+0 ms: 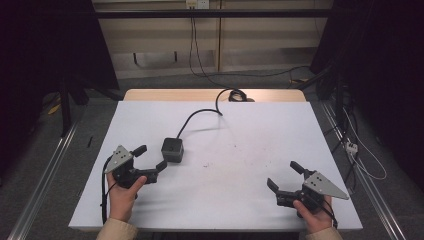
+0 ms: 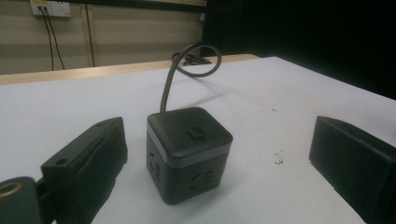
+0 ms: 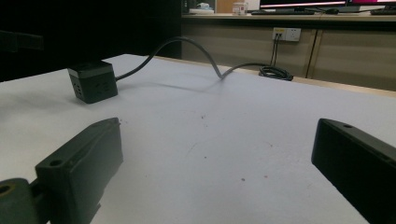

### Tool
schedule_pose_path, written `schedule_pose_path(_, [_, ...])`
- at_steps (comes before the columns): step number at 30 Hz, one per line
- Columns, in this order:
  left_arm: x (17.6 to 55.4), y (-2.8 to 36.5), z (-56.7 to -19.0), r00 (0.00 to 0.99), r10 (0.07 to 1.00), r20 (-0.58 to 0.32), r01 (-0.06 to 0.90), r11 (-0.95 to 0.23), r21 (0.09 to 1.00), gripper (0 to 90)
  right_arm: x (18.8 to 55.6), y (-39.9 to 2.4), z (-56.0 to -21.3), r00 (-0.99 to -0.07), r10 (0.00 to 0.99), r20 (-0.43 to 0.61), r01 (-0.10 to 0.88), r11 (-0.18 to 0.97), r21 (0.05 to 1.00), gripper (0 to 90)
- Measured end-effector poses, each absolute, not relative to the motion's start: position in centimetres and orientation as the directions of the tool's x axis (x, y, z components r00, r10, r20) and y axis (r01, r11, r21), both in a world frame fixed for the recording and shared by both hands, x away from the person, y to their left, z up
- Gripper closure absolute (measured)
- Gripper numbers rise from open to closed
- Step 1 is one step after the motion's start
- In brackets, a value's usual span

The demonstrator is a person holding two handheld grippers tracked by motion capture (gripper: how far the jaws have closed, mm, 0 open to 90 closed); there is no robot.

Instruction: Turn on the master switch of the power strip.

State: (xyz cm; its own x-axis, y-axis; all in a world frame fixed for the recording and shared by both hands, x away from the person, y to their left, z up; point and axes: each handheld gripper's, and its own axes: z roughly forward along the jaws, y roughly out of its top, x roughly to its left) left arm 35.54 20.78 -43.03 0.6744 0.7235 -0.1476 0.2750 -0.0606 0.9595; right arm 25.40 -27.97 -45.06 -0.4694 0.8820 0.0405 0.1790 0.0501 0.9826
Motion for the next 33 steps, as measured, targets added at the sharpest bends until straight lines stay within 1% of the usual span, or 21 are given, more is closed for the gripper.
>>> schedule_pose_path(33, [37.0, 19.4, -42.8, 0.684, 0.713, -0.153, 0.278, -0.061, 0.959, 5.9, 25.3, -28.0, -45.0, -0.470, 0.882, 0.031, 0.173, 0.058, 0.983, 1.7])
